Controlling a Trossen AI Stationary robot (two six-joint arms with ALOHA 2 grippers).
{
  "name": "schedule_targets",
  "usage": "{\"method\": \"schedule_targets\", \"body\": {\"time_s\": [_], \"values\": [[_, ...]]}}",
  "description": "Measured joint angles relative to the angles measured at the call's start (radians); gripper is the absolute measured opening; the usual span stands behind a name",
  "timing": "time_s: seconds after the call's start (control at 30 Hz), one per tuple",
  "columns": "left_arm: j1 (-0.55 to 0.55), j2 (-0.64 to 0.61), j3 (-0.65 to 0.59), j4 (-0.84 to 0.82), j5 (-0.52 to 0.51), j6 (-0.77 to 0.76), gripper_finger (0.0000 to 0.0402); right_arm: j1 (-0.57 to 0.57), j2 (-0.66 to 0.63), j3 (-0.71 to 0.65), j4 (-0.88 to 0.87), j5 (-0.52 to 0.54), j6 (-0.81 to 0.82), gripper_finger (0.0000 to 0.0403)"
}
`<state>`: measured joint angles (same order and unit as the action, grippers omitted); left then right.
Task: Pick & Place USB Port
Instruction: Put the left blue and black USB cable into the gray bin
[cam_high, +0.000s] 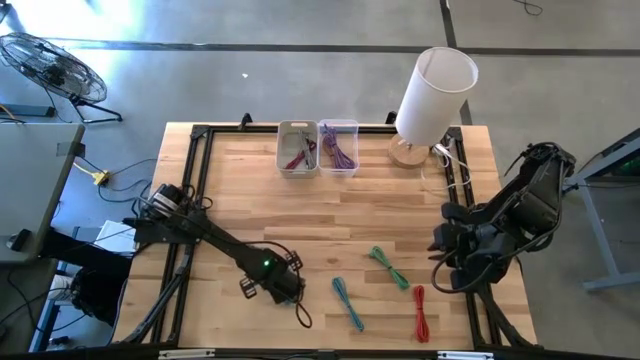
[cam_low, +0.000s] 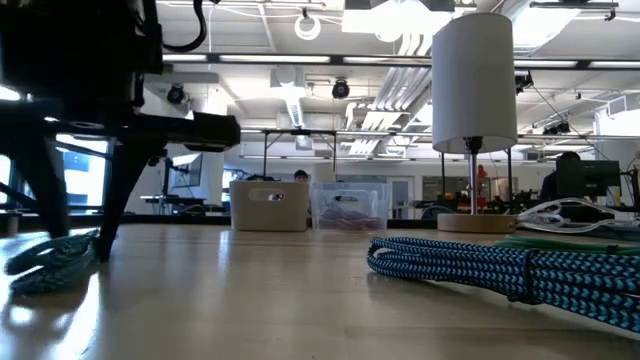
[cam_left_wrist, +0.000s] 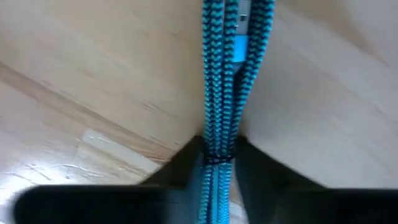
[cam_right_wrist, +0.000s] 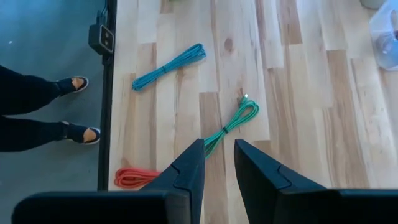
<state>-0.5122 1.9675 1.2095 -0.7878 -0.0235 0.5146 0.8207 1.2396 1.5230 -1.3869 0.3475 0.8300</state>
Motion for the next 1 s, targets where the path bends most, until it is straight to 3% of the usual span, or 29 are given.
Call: {"method": "schedule_targets", "body": {"time_s": [0.03,0.1,0.4,0.73,1.0], "values": [[0.008,0.0,0.0,0.004,0.01,-0.007,0.0044,0.0,0.0,0.0,0.0,0.006,0.0,0.0078],[0.026,0.0,-0.001,0.003,0.057,-0.066,0.0021,0.0,0.0,0.0,0.0,0.01,0.0,0.0078],[0.089,-0.014,0.082,-0.12,0.036,-0.222,0.0021,0.0,0.0,0.0,0.0,0.01,0.002,0.0078],[0.213,-0.06,0.369,-0.463,-0.088,-0.417,0.002,0.011,0.0,0.0,0.0,0.019,-0.006,0.0078],[0.326,-0.185,0.606,-0.654,-0.289,-0.555,0.002,0.027,0.0,0.0,0.001,0.088,-0.058,0.0078]]}}
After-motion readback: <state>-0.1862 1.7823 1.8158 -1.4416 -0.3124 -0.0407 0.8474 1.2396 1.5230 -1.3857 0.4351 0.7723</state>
